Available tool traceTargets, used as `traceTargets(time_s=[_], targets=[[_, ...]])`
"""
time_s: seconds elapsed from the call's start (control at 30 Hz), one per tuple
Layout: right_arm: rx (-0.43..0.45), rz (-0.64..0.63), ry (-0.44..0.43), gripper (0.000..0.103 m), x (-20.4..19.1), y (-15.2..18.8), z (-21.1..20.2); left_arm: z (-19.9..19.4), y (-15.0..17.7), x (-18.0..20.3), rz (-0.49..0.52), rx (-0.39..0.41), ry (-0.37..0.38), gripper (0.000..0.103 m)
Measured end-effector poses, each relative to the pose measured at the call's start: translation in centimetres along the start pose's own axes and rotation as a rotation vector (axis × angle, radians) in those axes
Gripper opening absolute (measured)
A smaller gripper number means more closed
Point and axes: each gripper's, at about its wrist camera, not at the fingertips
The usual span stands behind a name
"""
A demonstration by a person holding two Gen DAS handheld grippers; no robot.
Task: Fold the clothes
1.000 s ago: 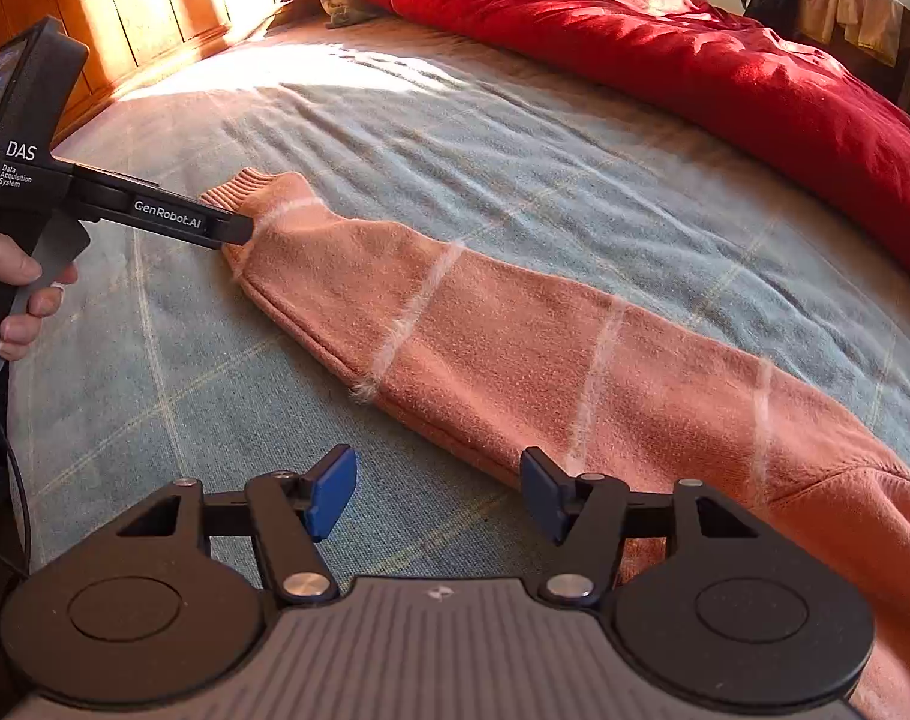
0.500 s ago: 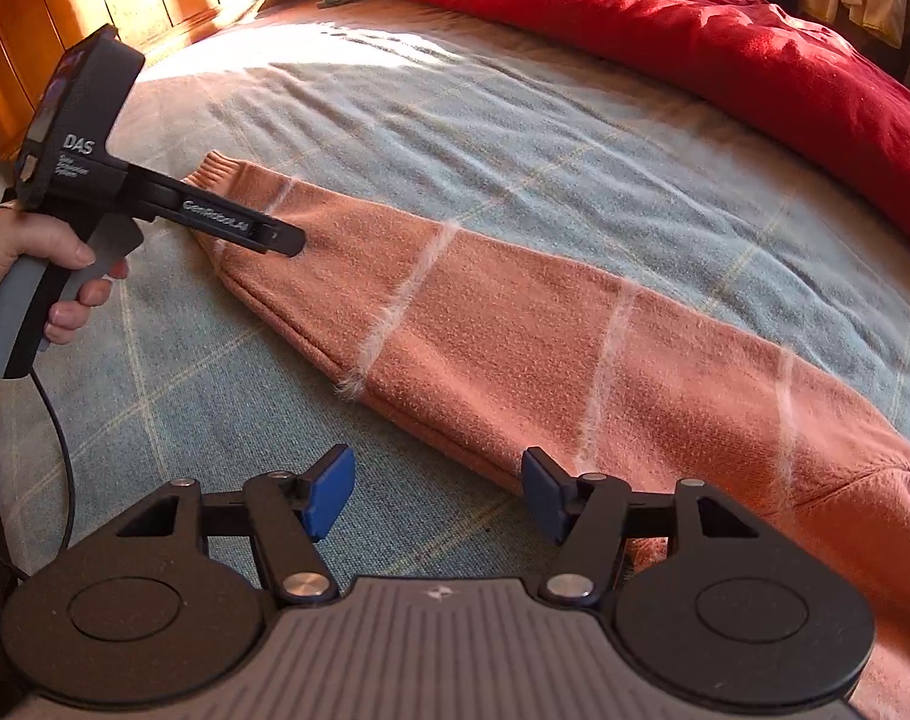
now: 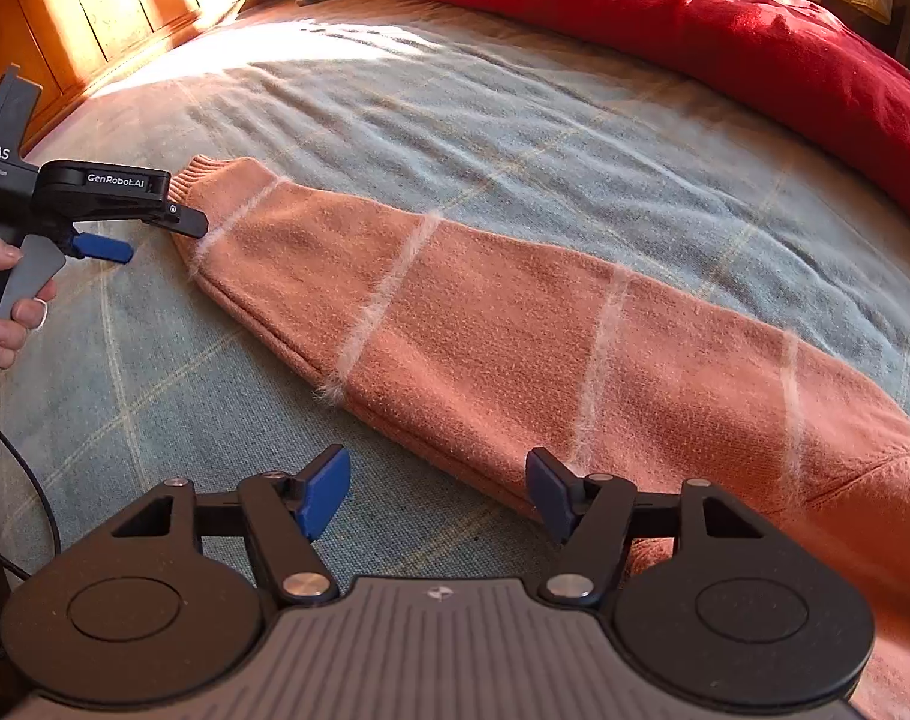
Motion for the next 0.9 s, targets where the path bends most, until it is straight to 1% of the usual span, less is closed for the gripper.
traceTargets(time_s=[0.03,0.13,0.2,0.3,0.37,0.4,0.47,0.5,0.57,0.6,0.63,0.7,0.77,0.83,0.9], targets=[[0.000,-0.003,-0.003,0.070,-0.1,0.0,0.1,0.1,0.0,0.0,0.001,0.003,0.005,0.102],[0.010,-0.023,-0.010,0.070,-0.6,-0.5,0.5,0.4,-0.5,0.8,0.045,0.004,-0.020,0.102],[0.024,-0.048,-0.016,0.070,-1.3,-1.0,0.7,0.1,-0.6,0.9,0.054,0.005,-0.028,0.102],[0.059,-0.148,-0.038,0.070,-3.5,-2.4,1.3,-0.6,-0.7,0.6,0.058,0.012,-0.043,0.102],[0.095,-0.233,-0.073,0.070,-5.3,-3.4,1.8,-1.7,-0.9,-0.4,0.040,0.037,-0.065,0.102],[0.114,-0.278,-0.093,0.070,-6.4,-3.9,2.2,-2.3,-1.1,-1.0,0.028,0.052,-0.079,0.102],[0.151,-0.377,-0.136,0.069,-8.8,-5.0,3.1,-3.2,-1.7,-2.4,0.017,0.068,-0.134,0.102],[0.165,-0.435,-0.141,0.067,-10.1,-5.6,3.7,-3.6,-2.0,-3.0,0.012,0.075,-0.164,0.102],[0.193,-0.549,-0.148,0.057,-12.7,-6.7,4.9,-4.3,-2.6,-4.4,0.009,0.086,-0.219,0.102],[0.201,-0.601,-0.136,0.050,-13.9,-7.3,5.4,-4.4,-2.9,-4.9,0.012,0.088,-0.239,0.102],[0.213,-0.645,-0.133,0.046,-15.0,-7.9,6.0,-4.7,-3.0,-5.5,0.012,0.096,-0.261,0.102],[0.223,-0.697,-0.119,0.042,-16.8,-9.0,7.4,-5.2,-3.1,-6.5,0.010,0.115,-0.290,0.102],[0.233,-0.749,-0.106,0.039,-18.5,-10.1,8.7,-5.7,-2.7,-7.2,0.007,0.140,-0.294,0.102],[0.242,-0.799,-0.091,0.037,-20.2,-11.2,10.1,-6.2,-2.2,-7.9,0.005,0.167,-0.294,0.102],[0.233,-0.833,-0.056,0.037,-21.1,-11.3,11.5,-6.7,-1.7,-8.4,0.008,0.187,-0.298,0.102]])
Point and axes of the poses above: each gripper's, at about its wrist camera, not at the fingertips, and z roughly the way its jaws point, x to its right, y to its underside, and after that the axes turned 3 degrees about -z, right-handed
